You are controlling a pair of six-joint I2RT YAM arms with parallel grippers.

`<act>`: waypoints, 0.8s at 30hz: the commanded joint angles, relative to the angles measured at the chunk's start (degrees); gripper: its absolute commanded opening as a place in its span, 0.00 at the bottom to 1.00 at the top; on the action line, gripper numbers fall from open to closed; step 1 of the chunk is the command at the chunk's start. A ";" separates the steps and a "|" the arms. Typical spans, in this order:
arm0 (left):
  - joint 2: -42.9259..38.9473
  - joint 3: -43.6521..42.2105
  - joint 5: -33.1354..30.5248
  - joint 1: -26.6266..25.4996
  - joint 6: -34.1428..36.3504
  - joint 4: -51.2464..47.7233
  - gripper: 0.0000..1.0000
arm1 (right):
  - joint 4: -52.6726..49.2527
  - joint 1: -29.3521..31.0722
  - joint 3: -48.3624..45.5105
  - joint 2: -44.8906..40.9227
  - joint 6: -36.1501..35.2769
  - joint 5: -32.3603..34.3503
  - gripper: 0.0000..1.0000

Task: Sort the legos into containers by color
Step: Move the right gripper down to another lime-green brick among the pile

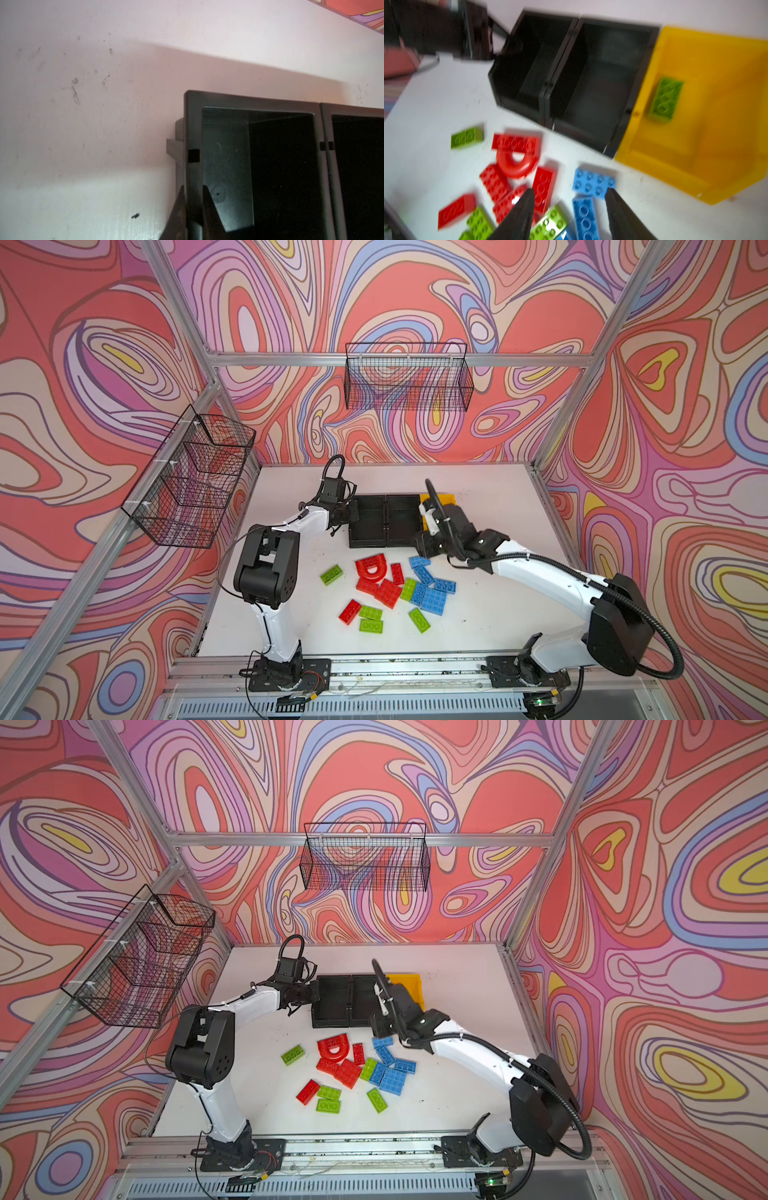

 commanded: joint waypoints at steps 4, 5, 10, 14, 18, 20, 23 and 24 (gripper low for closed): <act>0.34 0.04 0.40 -0.32 0.50 -1.88 0.08 | -6.87 10.34 -6.00 -4.42 4.22 1.02 0.60; 0.51 0.12 0.44 -0.32 0.55 -1.95 0.08 | -7.80 11.77 -6.37 -4.18 4.96 0.56 0.60; 0.87 0.48 0.36 -0.32 0.65 -2.06 0.08 | -9.17 18.05 -7.50 -2.90 8.81 0.47 0.66; 0.76 0.47 0.10 -0.32 0.81 -2.13 0.08 | -7.92 20.04 -9.72 -1.69 11.23 1.26 0.66; 0.45 0.64 0.01 -0.32 0.90 -2.31 0.08 | -6.26 20.36 -11.92 -0.76 12.55 1.02 0.67; 0.24 0.73 -0.02 -0.32 1.12 -2.41 0.08 | -7.65 21.27 -11.47 0.42 12.46 1.63 0.67; 0.28 0.64 -0.24 -0.32 1.08 -2.32 0.08 | -7.87 22.27 -11.69 1.61 12.67 2.15 0.67; 0.37 0.71 -0.13 -0.32 0.99 -2.32 0.08 | -7.68 22.29 -11.94 2.02 12.81 2.12 0.67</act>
